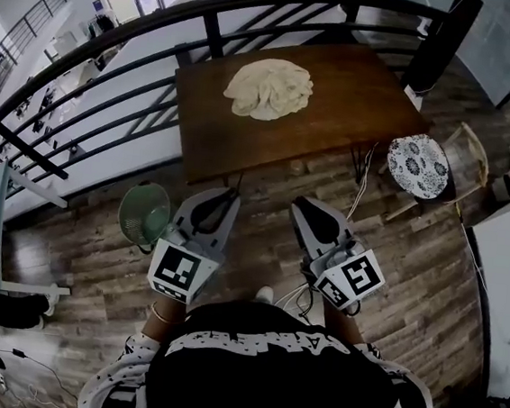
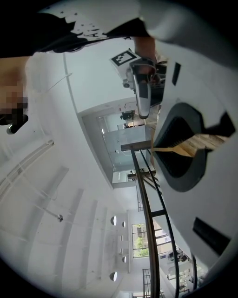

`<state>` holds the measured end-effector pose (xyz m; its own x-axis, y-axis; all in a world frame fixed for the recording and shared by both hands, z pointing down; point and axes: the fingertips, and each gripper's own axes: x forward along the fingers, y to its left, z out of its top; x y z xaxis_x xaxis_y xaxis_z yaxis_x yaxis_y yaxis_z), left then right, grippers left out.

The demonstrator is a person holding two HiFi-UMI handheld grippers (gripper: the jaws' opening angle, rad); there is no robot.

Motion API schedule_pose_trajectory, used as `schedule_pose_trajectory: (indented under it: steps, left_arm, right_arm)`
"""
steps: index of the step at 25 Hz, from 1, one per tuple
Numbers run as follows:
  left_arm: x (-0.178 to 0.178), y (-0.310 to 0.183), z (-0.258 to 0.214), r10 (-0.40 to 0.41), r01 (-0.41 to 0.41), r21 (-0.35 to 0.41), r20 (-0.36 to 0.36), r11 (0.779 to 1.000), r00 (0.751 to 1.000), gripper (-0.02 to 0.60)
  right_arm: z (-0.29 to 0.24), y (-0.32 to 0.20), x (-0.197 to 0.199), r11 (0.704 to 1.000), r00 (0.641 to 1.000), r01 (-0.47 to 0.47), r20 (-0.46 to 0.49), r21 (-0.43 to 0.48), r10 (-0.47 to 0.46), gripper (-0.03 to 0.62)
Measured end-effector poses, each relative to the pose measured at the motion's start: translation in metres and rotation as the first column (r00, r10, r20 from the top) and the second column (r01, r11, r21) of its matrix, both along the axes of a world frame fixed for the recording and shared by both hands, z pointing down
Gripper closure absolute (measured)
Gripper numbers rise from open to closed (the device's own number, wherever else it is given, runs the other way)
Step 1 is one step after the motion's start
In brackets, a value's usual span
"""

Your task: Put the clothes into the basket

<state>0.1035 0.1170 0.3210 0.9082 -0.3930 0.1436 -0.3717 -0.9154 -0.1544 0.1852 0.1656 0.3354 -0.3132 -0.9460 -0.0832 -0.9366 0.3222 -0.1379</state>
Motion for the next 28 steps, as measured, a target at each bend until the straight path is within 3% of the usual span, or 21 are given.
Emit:
schedule_pose_trajectory:
  steps: [9,16,23,28]
  left_arm:
    - [0.027,0.014,-0.003,0.051,-0.051,0.031,0.004,0.998,0.999,0.566]
    - [0.026,0.012,0.001,0.076,-0.076,0.032,-0.017,0.997,0.997,0.566]
    - [0.044,-0.022,-0.001,0.112,-0.111,0.023,-0.095,0.994,0.989,0.566]
    - [0.065,-0.029,-0.001,0.150,-0.149,0.018,-0.110,0.989,0.983,0.566]
  right_arm:
    - [0.004,0.013,0.021,0.999,0.999,-0.041,0.019,0.020,0.041,0.562]
    - [0.006,0.008,0.026,0.997,0.998,-0.069,0.002,0.018,0.069,0.562]
    - [-0.004,-0.014,0.032,0.995,0.995,-0.093,-0.035,0.033,0.095,0.562]
    - [-0.006,-0.018,0.046,0.993,0.991,-0.119,-0.057,0.021,0.120,0.562]
